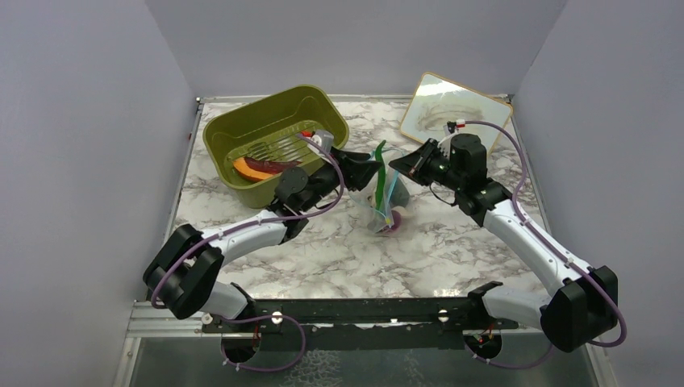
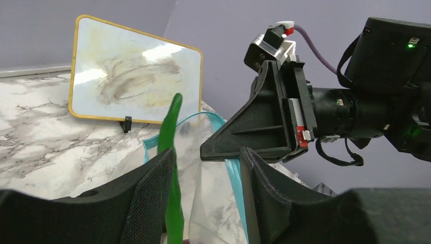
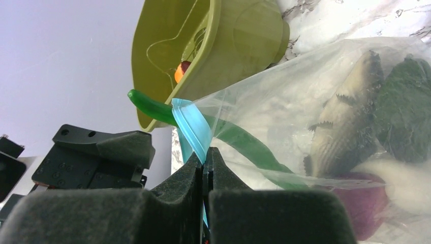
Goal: Place the food in the zip-top bag and seal the zipper
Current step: Place the fake vegetable in the zipper food storage bag.
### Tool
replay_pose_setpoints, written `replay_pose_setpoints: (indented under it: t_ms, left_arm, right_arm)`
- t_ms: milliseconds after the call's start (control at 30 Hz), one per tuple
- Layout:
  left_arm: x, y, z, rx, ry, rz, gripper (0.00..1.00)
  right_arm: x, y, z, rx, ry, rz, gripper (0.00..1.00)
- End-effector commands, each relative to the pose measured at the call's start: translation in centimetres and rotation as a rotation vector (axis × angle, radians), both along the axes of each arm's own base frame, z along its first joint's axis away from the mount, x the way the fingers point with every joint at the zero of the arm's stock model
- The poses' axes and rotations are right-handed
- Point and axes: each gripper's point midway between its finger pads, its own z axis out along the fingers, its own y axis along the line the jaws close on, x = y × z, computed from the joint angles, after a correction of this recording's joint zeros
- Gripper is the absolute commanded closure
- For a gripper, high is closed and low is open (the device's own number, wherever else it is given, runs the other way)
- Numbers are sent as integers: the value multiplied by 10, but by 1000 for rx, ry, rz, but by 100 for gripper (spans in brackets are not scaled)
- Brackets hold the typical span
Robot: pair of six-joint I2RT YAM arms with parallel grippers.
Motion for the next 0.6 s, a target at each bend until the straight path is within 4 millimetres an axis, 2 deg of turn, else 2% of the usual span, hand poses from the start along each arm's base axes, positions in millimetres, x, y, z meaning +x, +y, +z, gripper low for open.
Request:
replay_pose_setpoints:
  t_ms: [0,100,333,567]
  left_arm:
    - [-6,5,18,33,-61,4,49]
    - [-4,7,18,78,-85,25,54]
    - [17,13,14,234,-11,118,54]
    - [16,9,22,251,13,91,63]
  right_arm:
    - [13,0,37,25,-118,-17,99]
    - [12,2,41,25,-138,0,99]
    - [8,4,46,21,-161,32,99]
    - [8,3,48,28,-165,25,99]
